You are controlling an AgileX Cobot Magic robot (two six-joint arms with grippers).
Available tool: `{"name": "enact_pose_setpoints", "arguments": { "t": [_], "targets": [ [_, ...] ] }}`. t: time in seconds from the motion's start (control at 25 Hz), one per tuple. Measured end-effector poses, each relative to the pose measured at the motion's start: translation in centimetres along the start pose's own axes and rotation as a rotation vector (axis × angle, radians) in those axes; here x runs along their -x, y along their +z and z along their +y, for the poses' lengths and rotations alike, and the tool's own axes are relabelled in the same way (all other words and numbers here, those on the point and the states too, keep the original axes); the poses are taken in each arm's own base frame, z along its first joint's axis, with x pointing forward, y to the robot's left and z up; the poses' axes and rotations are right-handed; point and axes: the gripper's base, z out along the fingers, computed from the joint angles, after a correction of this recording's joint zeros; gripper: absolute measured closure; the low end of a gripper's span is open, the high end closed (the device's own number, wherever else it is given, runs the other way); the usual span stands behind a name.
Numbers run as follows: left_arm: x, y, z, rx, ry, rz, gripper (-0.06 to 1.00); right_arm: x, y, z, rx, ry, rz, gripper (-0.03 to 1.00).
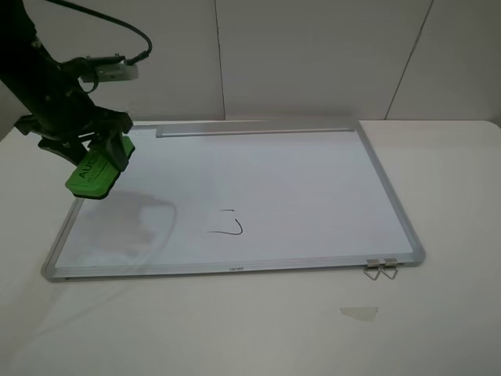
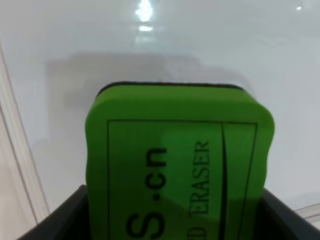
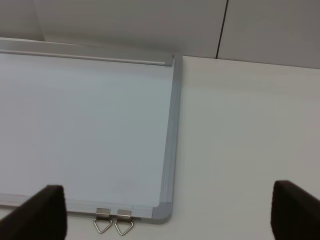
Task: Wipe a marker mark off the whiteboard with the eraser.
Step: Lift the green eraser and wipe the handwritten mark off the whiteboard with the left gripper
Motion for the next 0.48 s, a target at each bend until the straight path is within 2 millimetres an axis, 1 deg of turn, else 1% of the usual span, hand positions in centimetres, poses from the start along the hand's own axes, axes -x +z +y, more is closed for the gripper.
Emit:
{"name": "enact_pose_setpoints", "arguments": {
  "t": [0.12, 0.28, 0.4, 0.48],
  "targets": [
    [1.3, 0.0, -3.0, -0.013, 0.097, -0.018, 0.35, 0.0, 0.0, 0.0, 0.0, 0.0, 0.0, 0.15],
    [2.9, 1.7, -7.1, -0.028, 0.207, 0.012, 0.35, 0.0, 0.0, 0.0, 0.0, 0.0, 0.0, 0.15],
    [3.6, 3.7, -10.0, -0.036, 0.291, 0.058, 0.35, 0.0, 0.0, 0.0, 0.0, 0.0, 0.0, 0.15],
    [3.8, 5.3, -12.0, -0.039, 0.36, 0.086, 0.35, 0.0, 0.0, 0.0, 0.0, 0.0, 0.0, 0.15]
  ]
}}
